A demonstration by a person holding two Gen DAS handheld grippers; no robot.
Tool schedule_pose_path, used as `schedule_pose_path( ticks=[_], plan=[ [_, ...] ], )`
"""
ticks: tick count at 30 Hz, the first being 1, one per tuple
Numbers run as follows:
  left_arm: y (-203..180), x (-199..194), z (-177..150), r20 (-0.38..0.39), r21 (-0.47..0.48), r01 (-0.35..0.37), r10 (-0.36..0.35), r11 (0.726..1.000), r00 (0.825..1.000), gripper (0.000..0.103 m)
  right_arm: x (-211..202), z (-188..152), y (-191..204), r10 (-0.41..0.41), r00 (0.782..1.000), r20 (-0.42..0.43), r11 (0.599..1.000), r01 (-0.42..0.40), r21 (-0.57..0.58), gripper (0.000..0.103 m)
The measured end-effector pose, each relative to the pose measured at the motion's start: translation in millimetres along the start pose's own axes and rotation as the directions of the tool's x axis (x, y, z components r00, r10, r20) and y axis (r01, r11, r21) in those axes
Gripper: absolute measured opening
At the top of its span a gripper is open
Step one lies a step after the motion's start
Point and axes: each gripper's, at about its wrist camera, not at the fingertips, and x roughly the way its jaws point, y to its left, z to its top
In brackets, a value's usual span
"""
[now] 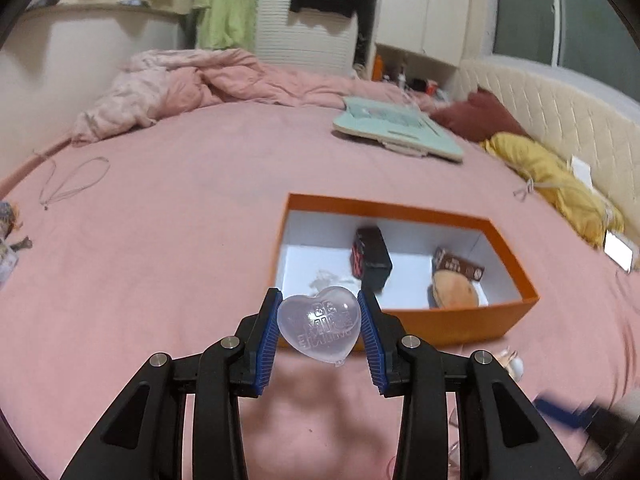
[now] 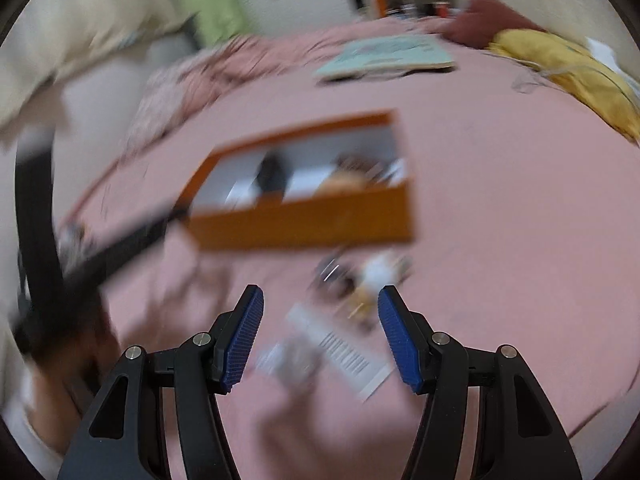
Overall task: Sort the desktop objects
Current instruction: 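Grasp the clear heart with the left gripper while the right grasps the plastic wrap, then drop the clear heart and plastic wrap into the orange box with both grippers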
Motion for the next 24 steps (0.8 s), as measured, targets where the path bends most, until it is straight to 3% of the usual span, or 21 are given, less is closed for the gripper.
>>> schedule_pose_path(
  ticks=[3,6,8,9,13,24],
  plan=[
    [2,2,3,-0.010,-0.020,0.017,-0.017,1.000,1.000,0.036,16,-15,23,-0.081,0.996,-0.026,0.989,0.077,-0.126,0.061],
    [0,4,3,-0.020,-0.027,0.032,-0.032,0.999,0.999,0.036,34,-25,25,-0.142,0.988,-0.062,0.976,0.129,-0.177,0.060],
    [-1,5,3,-0.024,-0.034,0.040,-0.041,0.999,0.999,0.036,35,-26,26,-0.166,0.985,-0.051,0.968,0.153,-0.200,0.040],
    [-1,5,3,-0.022,-0.037,0.044,-0.045,0.998,0.999,0.036,33,-25,25,-0.161,0.986,-0.042,0.969,0.150,-0.194,0.036],
    [1,1,3,-0.010,-0.050,0.052,-0.053,0.997,0.999,0.036,21,-19,15,-0.077,0.997,-0.009,0.990,0.075,-0.117,0.036],
    [-9,-13,14,0.054,-0.016,0.091,-0.090,0.996,0.994,0.036,7,5,13,-0.002,0.997,0.077,0.998,0.006,-0.061,0.036]
  ],
)
